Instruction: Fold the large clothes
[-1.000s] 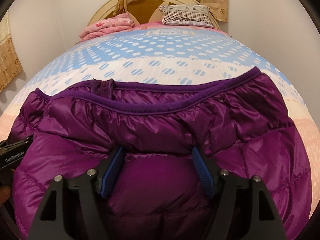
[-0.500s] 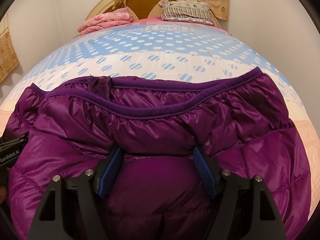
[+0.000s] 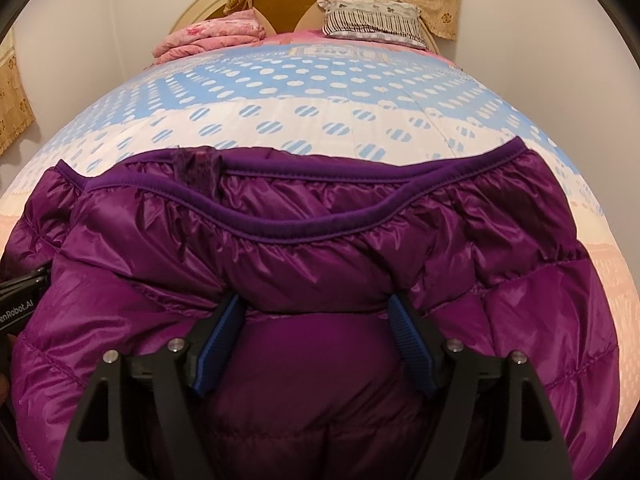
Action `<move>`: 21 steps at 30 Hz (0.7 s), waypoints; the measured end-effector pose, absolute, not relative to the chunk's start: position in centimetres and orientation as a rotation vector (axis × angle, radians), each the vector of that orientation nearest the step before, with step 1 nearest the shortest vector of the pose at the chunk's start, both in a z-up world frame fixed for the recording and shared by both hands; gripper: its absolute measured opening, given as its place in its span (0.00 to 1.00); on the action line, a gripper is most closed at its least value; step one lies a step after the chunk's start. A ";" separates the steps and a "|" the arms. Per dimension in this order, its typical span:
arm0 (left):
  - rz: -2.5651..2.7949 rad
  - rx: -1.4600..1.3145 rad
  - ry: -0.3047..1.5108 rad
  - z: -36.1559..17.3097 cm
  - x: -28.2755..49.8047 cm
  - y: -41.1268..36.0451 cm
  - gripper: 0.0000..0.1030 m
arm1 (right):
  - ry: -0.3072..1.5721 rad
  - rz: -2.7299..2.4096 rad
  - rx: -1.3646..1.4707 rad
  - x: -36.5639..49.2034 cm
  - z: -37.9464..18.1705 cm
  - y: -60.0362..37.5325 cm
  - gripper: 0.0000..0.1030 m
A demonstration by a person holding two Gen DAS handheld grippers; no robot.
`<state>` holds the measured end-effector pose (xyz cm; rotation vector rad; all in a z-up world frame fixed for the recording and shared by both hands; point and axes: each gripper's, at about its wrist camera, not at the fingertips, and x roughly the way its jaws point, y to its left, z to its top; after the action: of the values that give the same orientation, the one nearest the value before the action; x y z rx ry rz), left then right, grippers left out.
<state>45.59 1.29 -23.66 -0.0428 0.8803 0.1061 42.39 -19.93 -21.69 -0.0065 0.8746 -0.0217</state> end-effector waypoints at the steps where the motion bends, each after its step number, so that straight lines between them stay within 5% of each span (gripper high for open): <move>1: 0.109 -0.039 0.892 -23.5 45.6 1.3 0.92 | 0.882 -0.022 -0.009 42.5 -21.6 -19.9 0.76; 9: 0.015 -0.114 0.737 -18.1 41.0 -0.3 0.92 | 0.728 0.005 0.028 41.3 -16.0 -18.7 0.78; 21: 0.001 -0.053 0.854 -23.0 43.2 -2.0 0.96 | 0.867 -0.020 0.085 45.2 -21.4 -19.3 0.85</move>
<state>43.19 -1.95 -22.99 -0.0532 0.8537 0.0014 45.15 -19.33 -21.40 0.0854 0.8672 -0.0201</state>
